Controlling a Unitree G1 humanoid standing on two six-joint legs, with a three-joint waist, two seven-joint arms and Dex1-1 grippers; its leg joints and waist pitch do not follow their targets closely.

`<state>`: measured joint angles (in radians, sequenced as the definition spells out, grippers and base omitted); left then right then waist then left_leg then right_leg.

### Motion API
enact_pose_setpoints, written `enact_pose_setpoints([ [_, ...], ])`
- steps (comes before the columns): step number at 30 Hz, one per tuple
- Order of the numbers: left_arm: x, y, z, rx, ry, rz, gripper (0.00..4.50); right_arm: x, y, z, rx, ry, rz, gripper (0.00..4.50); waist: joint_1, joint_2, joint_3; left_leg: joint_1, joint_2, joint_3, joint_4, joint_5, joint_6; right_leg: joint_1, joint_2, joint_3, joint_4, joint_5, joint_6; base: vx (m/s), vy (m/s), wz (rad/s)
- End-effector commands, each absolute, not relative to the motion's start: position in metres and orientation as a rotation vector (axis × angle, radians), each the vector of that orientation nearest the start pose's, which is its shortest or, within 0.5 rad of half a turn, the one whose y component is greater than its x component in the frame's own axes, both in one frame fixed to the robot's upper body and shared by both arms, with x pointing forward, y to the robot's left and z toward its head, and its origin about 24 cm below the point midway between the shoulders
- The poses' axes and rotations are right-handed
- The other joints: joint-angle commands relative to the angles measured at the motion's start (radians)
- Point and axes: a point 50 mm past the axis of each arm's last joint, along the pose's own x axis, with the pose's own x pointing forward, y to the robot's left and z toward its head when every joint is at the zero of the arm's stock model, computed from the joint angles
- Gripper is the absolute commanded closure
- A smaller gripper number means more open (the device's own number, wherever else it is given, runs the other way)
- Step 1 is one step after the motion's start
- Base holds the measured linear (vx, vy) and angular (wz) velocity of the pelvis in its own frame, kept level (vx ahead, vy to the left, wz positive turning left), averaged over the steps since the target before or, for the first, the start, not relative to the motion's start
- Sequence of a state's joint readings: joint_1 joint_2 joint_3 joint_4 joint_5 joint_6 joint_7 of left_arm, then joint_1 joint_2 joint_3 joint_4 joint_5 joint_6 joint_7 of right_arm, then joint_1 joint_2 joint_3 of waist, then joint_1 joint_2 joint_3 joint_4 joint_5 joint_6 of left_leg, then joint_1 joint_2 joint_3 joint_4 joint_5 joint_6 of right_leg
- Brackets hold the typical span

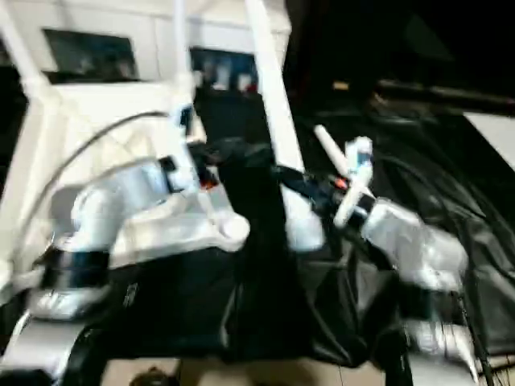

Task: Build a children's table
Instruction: Pick table leg

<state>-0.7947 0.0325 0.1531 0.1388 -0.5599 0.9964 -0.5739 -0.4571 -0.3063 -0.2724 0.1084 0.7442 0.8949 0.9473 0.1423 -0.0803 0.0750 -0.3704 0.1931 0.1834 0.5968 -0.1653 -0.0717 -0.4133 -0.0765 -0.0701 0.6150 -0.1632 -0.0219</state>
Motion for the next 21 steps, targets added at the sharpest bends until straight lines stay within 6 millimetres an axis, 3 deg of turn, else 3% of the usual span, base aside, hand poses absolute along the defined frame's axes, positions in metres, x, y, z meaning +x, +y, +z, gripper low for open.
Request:
enact_pose_setpoints([
  [1,0.333,0.059,0.186,-0.530,0.264,-1.058,0.00,0.293,-0.177,0.139,0.670,0.106,1.100,2.70,0.003,-0.005,-0.080,0.009,0.029,-0.012,-0.062,-0.174,0.027,0.059,-0.068,0.036,-0.086,-0.338,-0.138,0.000,0.000,0.00],
  [3,0.331,0.056,0.195,-0.587,0.240,-1.101,0.00,0.289,-0.176,0.141,0.676,0.096,1.122,2.70,0.004,-0.001,-0.079,0.013,0.028,-0.011,-0.061,-0.193,0.014,0.055,-0.068,0.036,-0.093,-0.372,-0.118,0.000,0.000,0.00],
  [4,0.329,0.055,0.200,-0.612,0.227,-1.123,0.00,0.287,-0.175,0.141,0.674,0.098,1.129,2.70,0.003,-0.005,-0.079,0.012,0.028,-0.011,-0.062,-0.194,0.012,0.055,-0.067,0.035,-0.093,-0.377,-0.114,0.000,0.000,0.00],
  [10,0.323,0.054,0.203,-0.630,0.229,-1.176,0.00,0.289,-0.173,0.140,0.653,0.104,1.082,2.70,0.003,-0.005,-0.081,0.009,0.027,-0.014,-0.064,-0.180,0.005,0.054,-0.068,0.035,-0.096,-0.393,-0.082,0.000,0.000,0.00],
  [16,0.318,0.055,0.199,-0.624,0.231,-1.182,0.00,0.298,-0.171,0.144,0.617,0.085,1.012,2.70,0.002,-0.008,-0.083,0.007,0.029,-0.013,-0.064,-0.150,0.006,0.057,-0.066,0.037,-0.085,-0.311,-0.103,0.000,0.000,0.00],
  [21,0.325,0.051,0.195,-0.600,0.231,-1.102,0.00,0.297,-0.155,0.145,0.508,0.118,1.026,2.70,0.003,-0.007,-0.083,0.004,0.029,-0.013,-0.064,-0.131,0.009,0.060,-0.065,0.039,-0.080,-0.268,-0.107,0.000,0.000,0.00],
])
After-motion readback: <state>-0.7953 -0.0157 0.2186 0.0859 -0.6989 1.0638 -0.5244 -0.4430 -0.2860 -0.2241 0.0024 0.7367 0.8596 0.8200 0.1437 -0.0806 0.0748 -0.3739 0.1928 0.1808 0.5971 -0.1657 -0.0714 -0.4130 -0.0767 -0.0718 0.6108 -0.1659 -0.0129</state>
